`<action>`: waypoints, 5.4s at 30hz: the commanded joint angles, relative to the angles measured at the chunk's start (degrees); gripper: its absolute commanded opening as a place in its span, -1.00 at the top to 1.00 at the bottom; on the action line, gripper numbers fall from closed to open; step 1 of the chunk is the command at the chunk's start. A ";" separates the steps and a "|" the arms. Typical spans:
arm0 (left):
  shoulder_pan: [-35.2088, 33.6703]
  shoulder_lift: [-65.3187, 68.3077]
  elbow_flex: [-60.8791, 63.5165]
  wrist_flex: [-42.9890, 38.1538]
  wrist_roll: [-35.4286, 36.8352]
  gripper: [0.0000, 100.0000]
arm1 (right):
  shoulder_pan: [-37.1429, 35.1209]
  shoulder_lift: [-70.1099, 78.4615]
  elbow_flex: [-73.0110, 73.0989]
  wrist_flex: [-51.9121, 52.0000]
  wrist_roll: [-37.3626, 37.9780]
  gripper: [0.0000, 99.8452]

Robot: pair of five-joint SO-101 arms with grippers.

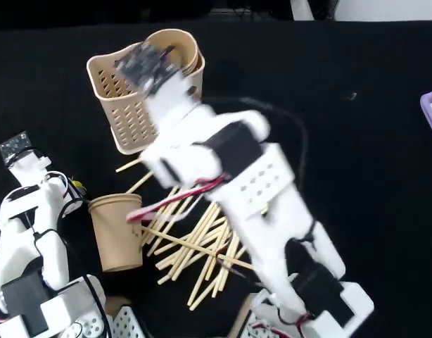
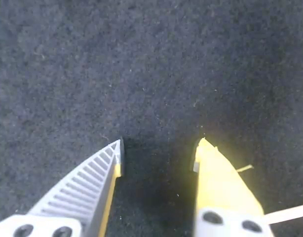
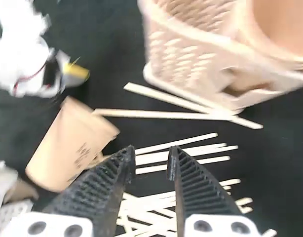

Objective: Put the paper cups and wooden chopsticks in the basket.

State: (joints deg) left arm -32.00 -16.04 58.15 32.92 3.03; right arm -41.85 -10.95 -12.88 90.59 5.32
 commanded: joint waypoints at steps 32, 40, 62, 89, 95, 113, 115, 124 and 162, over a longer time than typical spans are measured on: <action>-2.86 -0.18 -1.89 0.70 2.37 0.52 | -16.44 9.45 29.93 -33.93 16.09 0.33; -2.95 -0.18 -1.89 0.70 3.08 0.52 | -12.84 10.51 28.44 -30.51 15.74 0.73; -3.21 -0.26 -1.71 0.79 3.08 0.52 | -11.43 -15.52 55.08 -48.53 0.79 0.34; -10.24 0.35 -4.70 5.63 7.82 0.52 | -17.14 14.55 22.81 -28.31 6.59 0.37; -10.24 0.35 -4.70 5.63 7.82 0.52 | -17.41 14.20 22.64 -25.23 11.69 0.71; -10.24 0.35 -4.70 5.63 7.82 0.52 | -17.05 6.99 23.16 -18.11 5.89 0.98; -10.24 0.35 -4.70 5.63 7.82 0.52 | -16.70 3.47 23.16 -16.35 5.89 0.98; -10.24 0.35 -4.70 5.63 7.82 0.52 | -2.46 -13.93 23.25 -8.70 5.98 0.98; -10.24 0.35 -4.70 5.63 7.56 0.52 | -18.37 4.62 32.66 -32.35 -5.36 0.28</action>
State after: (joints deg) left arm -40.97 -15.69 55.87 38.46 10.33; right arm -59.60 -7.52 23.87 57.89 0.22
